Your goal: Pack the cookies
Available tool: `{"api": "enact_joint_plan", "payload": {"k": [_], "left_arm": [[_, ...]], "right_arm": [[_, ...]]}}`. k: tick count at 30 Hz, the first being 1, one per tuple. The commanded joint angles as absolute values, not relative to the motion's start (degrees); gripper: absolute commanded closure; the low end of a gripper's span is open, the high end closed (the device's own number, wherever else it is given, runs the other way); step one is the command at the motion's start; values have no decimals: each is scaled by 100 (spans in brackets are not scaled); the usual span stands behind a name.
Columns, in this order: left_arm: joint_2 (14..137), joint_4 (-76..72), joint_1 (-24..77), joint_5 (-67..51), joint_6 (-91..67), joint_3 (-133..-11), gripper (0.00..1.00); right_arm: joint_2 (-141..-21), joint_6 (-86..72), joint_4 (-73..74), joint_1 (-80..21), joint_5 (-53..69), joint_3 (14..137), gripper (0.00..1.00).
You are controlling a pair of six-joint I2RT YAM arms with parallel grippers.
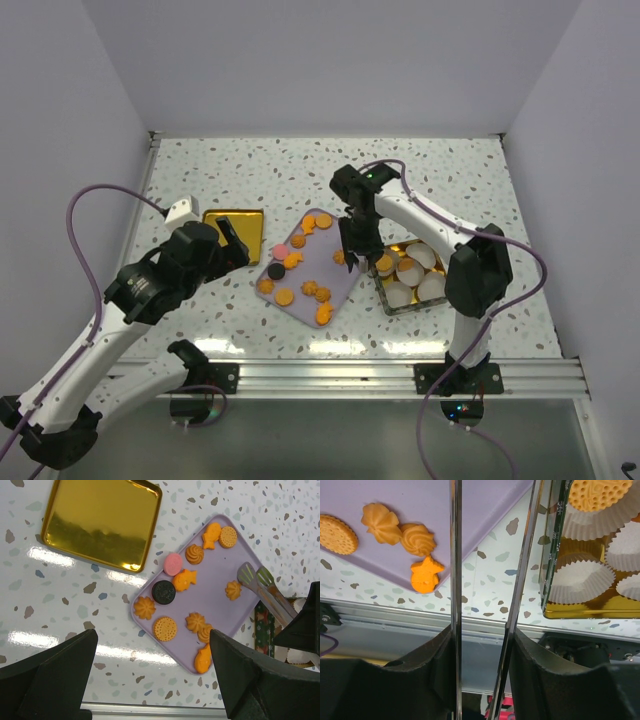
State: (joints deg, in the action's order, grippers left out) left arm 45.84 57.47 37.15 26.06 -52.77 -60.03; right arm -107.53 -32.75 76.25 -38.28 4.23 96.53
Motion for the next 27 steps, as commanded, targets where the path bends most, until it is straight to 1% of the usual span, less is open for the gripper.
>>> {"api": "enact_joint_plan", "payload": {"k": [1,10,21,27], "left_arm": [[4562,5546,3683,2760,-5185,-6073,0],[4509,5581,3674,2733,-5229,-6100,0],[4482,5678,3674,2716,-5273,-6205,0],[4491,5757,3674,2733,-5265,-6266,0]], "right_arm": [[-10758,-3182,7611,-3867,440,9800,57],[-10696,-3182,7655,-3876,422,9852,60],[-10565,-3173,8173,-3867,299,10749,60],[-10108,-3234,8560,-3858,-87,10995,60]]}}
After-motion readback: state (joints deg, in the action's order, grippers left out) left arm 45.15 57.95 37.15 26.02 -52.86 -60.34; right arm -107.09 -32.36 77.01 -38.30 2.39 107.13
